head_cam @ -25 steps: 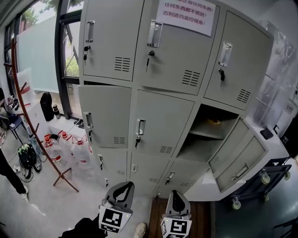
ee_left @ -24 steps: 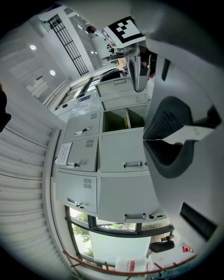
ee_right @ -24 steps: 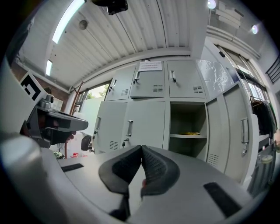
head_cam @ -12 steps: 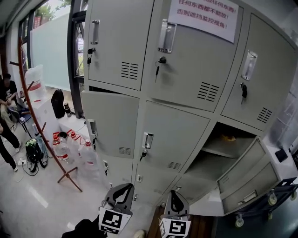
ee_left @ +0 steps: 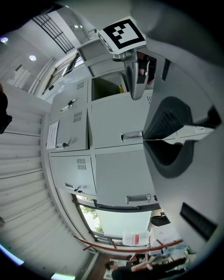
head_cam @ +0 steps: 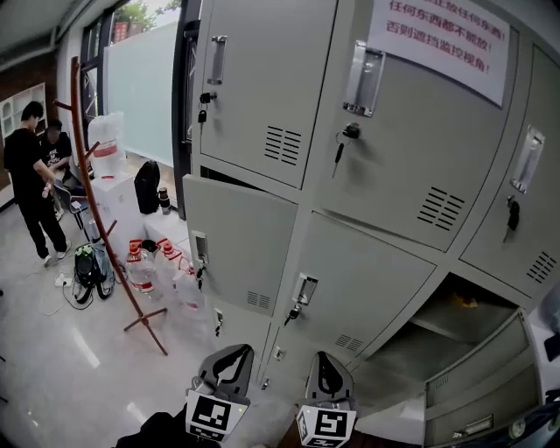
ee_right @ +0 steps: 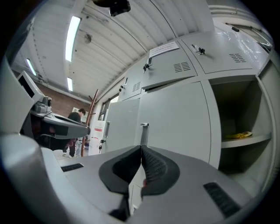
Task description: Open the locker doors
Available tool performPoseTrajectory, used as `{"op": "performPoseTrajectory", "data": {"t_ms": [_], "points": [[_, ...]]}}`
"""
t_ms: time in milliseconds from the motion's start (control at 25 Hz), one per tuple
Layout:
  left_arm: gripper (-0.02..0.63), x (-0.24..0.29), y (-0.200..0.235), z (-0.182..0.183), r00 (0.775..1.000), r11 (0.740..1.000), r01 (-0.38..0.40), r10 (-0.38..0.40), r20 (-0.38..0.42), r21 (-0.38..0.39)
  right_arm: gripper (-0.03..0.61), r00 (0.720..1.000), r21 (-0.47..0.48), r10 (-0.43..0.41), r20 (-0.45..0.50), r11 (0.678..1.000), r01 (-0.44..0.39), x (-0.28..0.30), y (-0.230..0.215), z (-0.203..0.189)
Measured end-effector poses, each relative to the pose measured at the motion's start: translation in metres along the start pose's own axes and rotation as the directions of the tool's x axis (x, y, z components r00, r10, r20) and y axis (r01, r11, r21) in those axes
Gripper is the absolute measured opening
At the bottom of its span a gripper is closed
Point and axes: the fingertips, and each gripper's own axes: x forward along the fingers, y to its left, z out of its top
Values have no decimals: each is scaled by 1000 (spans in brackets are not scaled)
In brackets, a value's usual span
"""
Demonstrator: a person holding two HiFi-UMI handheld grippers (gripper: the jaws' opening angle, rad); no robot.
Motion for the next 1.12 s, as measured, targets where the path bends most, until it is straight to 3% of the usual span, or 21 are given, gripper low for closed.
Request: {"op": "performPoseTrajectory", "data": {"t_ms": [320,600,1120], "points": [[25,10,35,-2,997,997,-83,83,-9,0,61,997,-1,66,31,998,-66,49,11,13],[25,25,68,-3,996,996,-86,86,-13,6,168,994,0,104,12,995,-104,98,23,14],[25,47,124,-18,996,996,-87,86,-37,-13,192,998,-37,34,-52,999,-35,165,29,5]]}}
